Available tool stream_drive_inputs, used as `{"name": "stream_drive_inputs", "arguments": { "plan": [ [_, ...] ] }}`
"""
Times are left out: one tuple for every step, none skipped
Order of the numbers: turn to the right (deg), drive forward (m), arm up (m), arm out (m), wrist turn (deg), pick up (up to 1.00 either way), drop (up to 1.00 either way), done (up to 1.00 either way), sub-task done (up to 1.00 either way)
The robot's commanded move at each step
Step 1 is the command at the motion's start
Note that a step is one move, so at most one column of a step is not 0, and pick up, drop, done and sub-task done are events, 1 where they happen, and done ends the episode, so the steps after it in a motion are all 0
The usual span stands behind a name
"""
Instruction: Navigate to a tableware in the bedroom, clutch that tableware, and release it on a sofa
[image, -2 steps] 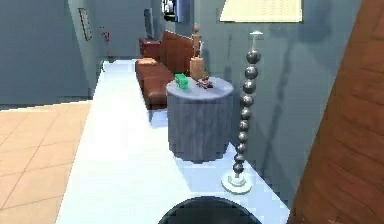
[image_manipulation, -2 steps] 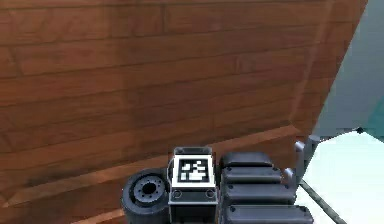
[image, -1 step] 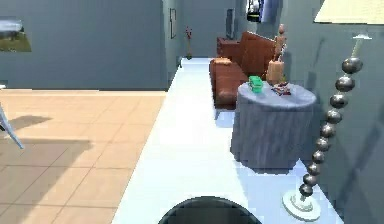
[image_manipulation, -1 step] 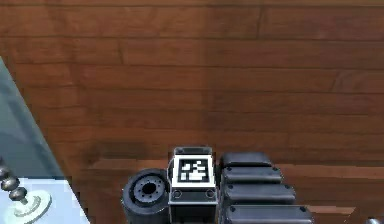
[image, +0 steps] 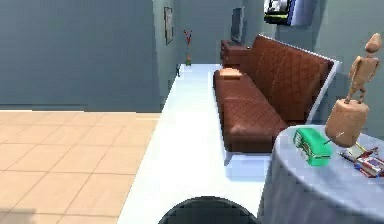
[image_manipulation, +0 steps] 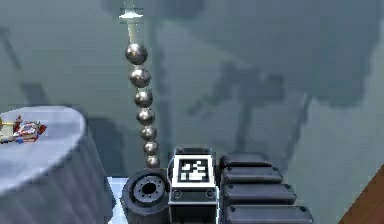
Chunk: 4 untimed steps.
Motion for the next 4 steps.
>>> {"name": "stream_drive_inputs", "arguments": {
  "plan": [
    [0.0, 1.0, 0.0, 0.0, 0.0, 0.0, 0.0, 0.0, 0.0],
    [0.0, 1.0, 0.0, 0.0, 0.0, 0.0, 0.0, 0.0, 0.0],
    [0.0, 0.85, 0.0, 0.0, 0.0, 0.0, 0.0, 0.0, 0.0],
    [45.0, 0.0, 0.0, 0.0, 0.0, 0.0, 0.0, 0.0, 0.0]
  ]
}}
